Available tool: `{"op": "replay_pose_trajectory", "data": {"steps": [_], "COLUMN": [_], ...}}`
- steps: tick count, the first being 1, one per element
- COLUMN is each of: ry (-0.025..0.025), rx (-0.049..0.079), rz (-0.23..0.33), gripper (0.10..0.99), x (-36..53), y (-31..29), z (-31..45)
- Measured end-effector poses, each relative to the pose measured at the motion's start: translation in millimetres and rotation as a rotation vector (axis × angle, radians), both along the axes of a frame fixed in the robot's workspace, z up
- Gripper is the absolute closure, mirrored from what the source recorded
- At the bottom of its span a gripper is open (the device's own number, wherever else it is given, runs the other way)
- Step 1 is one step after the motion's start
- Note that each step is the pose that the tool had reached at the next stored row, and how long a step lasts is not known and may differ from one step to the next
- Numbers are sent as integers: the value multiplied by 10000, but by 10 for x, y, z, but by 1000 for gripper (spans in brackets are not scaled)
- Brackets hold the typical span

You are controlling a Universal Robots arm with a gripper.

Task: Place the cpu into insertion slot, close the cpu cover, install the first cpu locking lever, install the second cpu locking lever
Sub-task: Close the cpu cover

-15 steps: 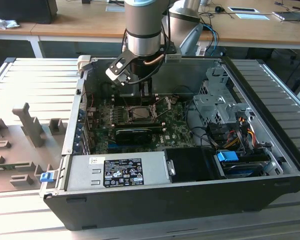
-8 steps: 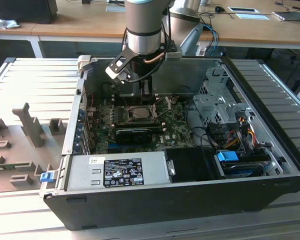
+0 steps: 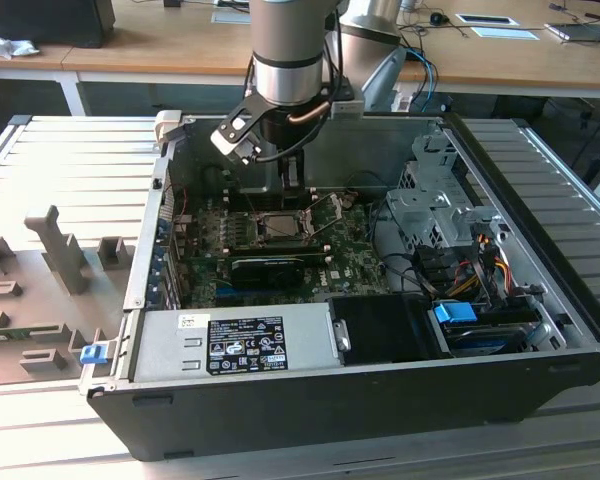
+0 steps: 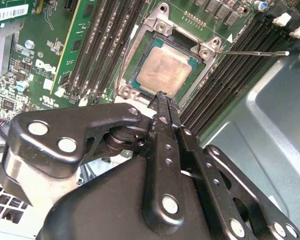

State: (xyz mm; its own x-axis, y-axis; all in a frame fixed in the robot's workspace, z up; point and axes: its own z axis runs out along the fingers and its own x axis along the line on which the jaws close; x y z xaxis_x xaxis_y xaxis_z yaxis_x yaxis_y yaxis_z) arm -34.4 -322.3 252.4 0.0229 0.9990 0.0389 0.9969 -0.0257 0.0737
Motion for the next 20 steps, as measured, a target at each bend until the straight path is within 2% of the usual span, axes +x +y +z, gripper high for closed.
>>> {"op": "replay_pose_trajectory", "data": {"steps": [9,11,20], "ry": [0,1,0], "rx": [-2,-4,-3], "rz": [1,0,0], "gripper": [933,933,933], "x": [0,0,63], "y": [1,1,1], "z": [46,79,82]}}
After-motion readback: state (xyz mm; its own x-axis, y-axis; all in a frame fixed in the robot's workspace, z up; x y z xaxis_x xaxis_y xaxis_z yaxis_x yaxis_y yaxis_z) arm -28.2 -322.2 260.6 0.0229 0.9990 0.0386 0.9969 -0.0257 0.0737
